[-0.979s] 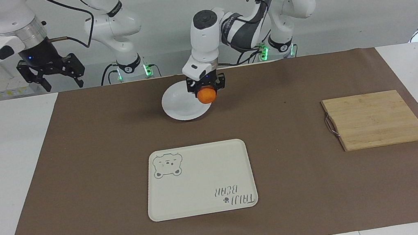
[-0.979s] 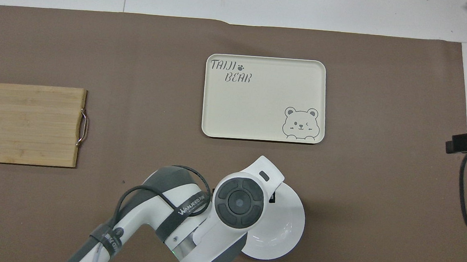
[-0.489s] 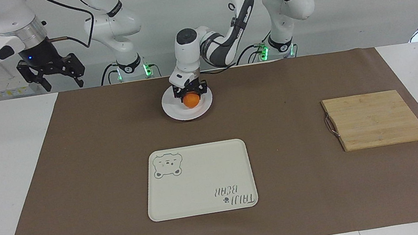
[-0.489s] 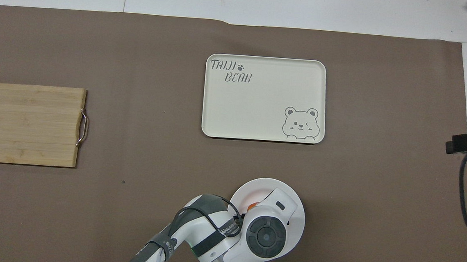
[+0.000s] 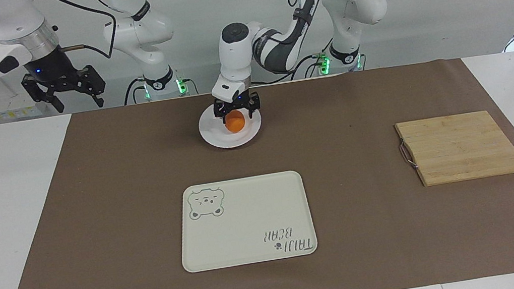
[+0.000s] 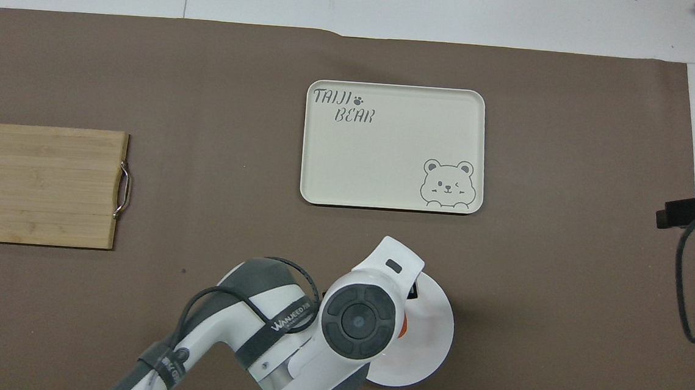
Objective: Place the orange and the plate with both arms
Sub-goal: 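Raise the left gripper away while the right gripper reaches toward the plate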
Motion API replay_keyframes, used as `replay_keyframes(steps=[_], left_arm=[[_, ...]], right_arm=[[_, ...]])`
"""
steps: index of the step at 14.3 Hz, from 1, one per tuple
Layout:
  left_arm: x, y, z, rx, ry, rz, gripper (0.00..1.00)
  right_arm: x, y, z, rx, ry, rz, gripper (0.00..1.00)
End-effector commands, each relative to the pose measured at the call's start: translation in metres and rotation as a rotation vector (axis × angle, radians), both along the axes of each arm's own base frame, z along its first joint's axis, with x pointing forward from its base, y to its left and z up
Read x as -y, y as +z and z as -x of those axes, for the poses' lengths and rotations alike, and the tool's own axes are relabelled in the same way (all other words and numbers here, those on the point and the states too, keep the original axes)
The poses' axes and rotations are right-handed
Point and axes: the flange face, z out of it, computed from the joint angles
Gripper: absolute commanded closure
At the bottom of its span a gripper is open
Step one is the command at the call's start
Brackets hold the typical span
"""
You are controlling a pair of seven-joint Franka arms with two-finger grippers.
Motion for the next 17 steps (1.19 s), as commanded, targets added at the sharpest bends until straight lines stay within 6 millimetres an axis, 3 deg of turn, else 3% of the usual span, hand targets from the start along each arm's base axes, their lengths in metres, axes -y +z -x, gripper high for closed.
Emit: replay_keyframes(steps=[1,6,10,15,17], left_arm=[[-0.039,0.022,-0.050,0.018,0.005,-0.022,0.00],[-0.140,0.078,-0.118,0.058,-0.069,-0.024,0.00],[-0.231,0.105,-0.161,0.020,-0.156,-0.037,0.00],[-0.332,0.129,-0.181,0.041,-0.183,-0.036,0.00],[-0.366,0.139,-0.180,0.042,-0.233,-0.045,0.00]], right_arm=[[-0.004,-0.003,0.004,0.008,-0.005,-0.016,0.00],[-0.006,-0.010,0.005,-0.007,-0.005,-0.042,0.00],[-0.012,-0.029,0.006,-0.047,0.006,-0.164,0.00],[-0.034,-0.090,0.003,-0.090,0.074,-0.310,0.00],[-0.057,-0.126,0.008,-0.123,0.096,-0.381,0.00]])
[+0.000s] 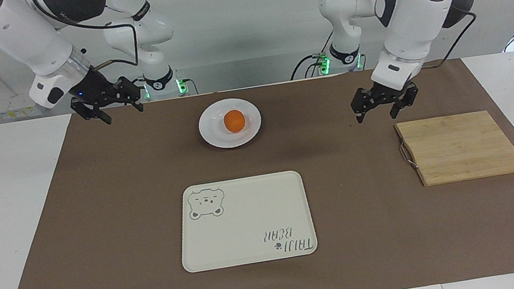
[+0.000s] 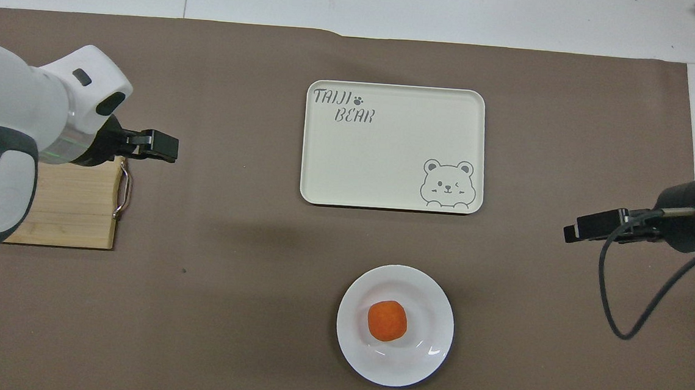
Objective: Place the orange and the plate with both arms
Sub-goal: 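Raise the left gripper away while the right gripper reaches toward the plate, then lower the right gripper onto the white plate's rim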
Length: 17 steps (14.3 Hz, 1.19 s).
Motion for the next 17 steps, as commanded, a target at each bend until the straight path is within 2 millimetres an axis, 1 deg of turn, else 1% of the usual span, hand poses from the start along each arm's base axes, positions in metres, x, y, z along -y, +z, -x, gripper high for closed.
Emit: replay_keyframes(steps=[1,2,3,6,7,8,10,11,12,13,14,16,17], left_arm=[[-0.040,0.020,0.009,-0.012,-0.067,-0.001,0.00],[-0.047,0.025,0.011,-0.015,-0.088,-0.006,0.00],[-0.052,0.034,0.013,-0.030,-0.099,-0.017,0.00],[-0.062,0.068,0.019,-0.083,-0.104,-0.076,0.00],[-0.065,0.074,0.021,-0.089,-0.101,-0.085,0.00],[-0.066,0.076,0.025,-0.097,-0.102,-0.086,0.00],[-0.069,0.077,0.025,-0.097,-0.094,-0.083,0.00],[-0.071,0.074,0.024,-0.113,-0.088,-0.069,0.00],[-0.075,0.075,0.024,-0.152,-0.085,-0.064,0.00],[-0.086,0.080,0.017,-0.168,-0.063,-0.052,0.00],[-0.086,0.085,0.013,-0.161,-0.065,-0.046,0.00],[-0.084,0.089,0.012,-0.121,-0.066,-0.042,0.00],[-0.086,0.085,0.013,-0.121,-0.059,-0.043,0.00]], right_arm=[[-0.025,-0.044,0.013,-0.010,0.057,-0.087,0.00],[-0.028,-0.058,0.018,-0.018,0.074,-0.115,0.00],[-0.035,-0.074,0.022,-0.031,0.092,-0.152,0.00],[-0.040,-0.121,0.036,-0.050,0.090,-0.236,0.00],[-0.048,-0.129,0.042,-0.042,0.095,-0.262,0.00],[-0.050,-0.139,0.047,-0.041,0.081,-0.267,0.00],[-0.058,-0.153,0.058,-0.051,0.076,-0.278,0.00],[-0.060,-0.166,0.062,-0.062,0.073,-0.314,0.00],[-0.061,-0.180,0.068,-0.053,0.074,-0.329,0.00],[-0.059,-0.192,0.075,-0.053,0.072,-0.324,0.00],[-0.063,-0.200,0.081,-0.065,0.071,-0.333,0.00],[-0.067,-0.214,0.088,-0.065,0.048,-0.387,0.00],[-0.066,-0.222,0.093,-0.061,0.036,-0.390,0.00]])
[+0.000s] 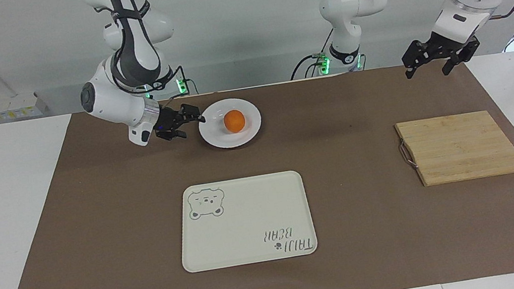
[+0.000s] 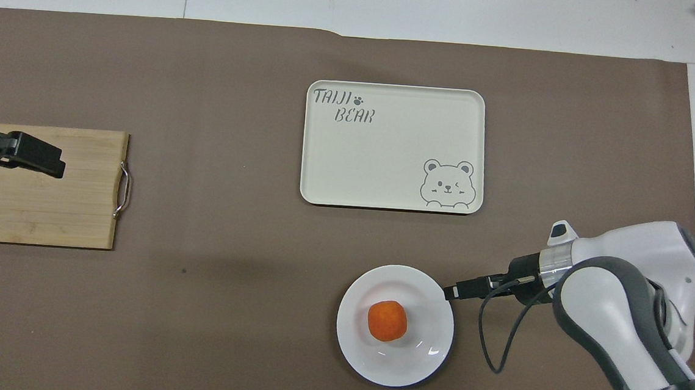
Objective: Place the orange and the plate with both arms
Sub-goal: 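Lower the right gripper onto the white plate's rim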
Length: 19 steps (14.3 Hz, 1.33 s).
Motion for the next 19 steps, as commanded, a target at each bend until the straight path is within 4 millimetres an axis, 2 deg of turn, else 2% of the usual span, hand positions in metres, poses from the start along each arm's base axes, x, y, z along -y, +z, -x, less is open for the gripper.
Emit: replay_keyframes(steps=[1,6,14,19], left_arm=[[-0.002,0.003,-0.003,0.009,-0.002,0.006,0.00],[-0.005,0.004,-0.002,0.008,0.004,0.006,0.00],[-0.004,0.004,-0.002,0.008,0.003,0.005,0.00],[-0.005,0.004,-0.002,0.008,0.006,0.005,0.00]], right_arm=[[0.000,-0.018,0.021,0.024,-0.023,-0.043,0.00],[0.002,-0.057,0.035,0.035,-0.020,-0.120,0.00],[-0.001,-0.082,0.060,-0.019,-0.087,-0.151,0.00],[-0.005,-0.092,0.068,-0.042,-0.113,-0.164,0.00]])
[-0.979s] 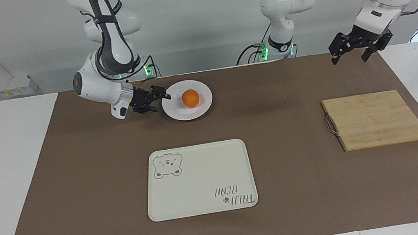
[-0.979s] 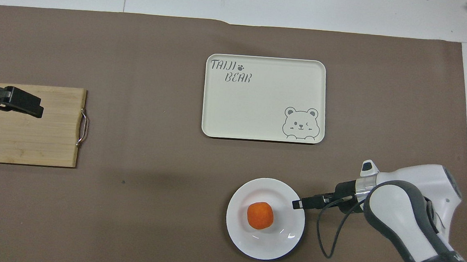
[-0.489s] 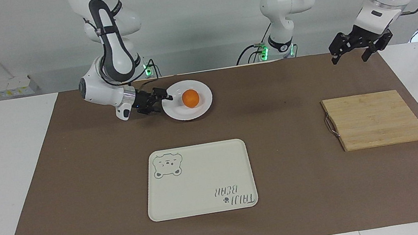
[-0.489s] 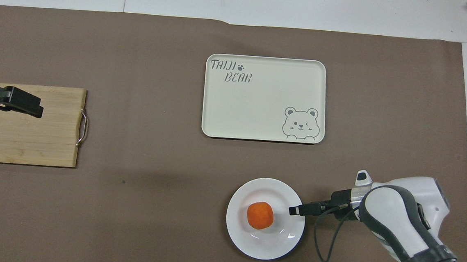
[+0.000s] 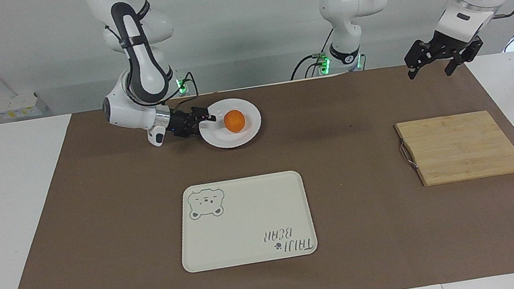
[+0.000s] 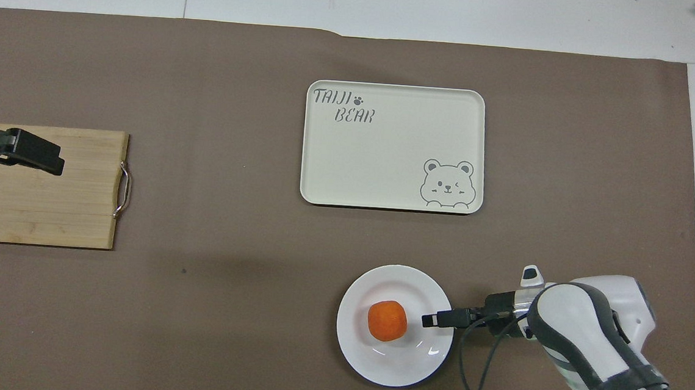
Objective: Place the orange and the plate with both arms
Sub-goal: 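Lower the right gripper onto the white plate's rim, then slide the plate with the right gripper onto the bear tray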
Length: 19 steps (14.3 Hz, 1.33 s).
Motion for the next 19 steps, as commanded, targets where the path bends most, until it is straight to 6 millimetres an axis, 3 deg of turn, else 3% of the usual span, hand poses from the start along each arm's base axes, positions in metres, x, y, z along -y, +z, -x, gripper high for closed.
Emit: replay_keyframes(steps=[1,2,5,7,15,19], left_arm=[[-0.003,0.004,-0.002,0.006,0.002,0.004,0.00],[-0.003,0.004,-0.002,0.006,0.003,0.004,0.00],[-0.004,0.004,-0.002,0.006,0.005,0.004,0.00],[-0.004,0.004,-0.002,0.006,0.003,0.004,0.00],[-0.004,0.004,-0.002,0.006,0.003,0.004,0.00],[-0.004,0.004,-0.002,0.006,0.003,0.004,0.00]], right_arm=[[0.002,-0.006,0.005,0.016,-0.018,-0.013,0.00],[0.002,-0.012,0.006,0.002,-0.020,-0.011,0.10],[0.002,-0.012,0.006,-0.004,-0.033,-0.010,0.76],[0.002,-0.013,0.006,-0.005,-0.035,-0.007,1.00],[0.002,-0.011,0.000,0.054,-0.044,-0.075,1.00],[-0.007,0.000,-0.017,0.103,-0.062,-0.147,1.00]])
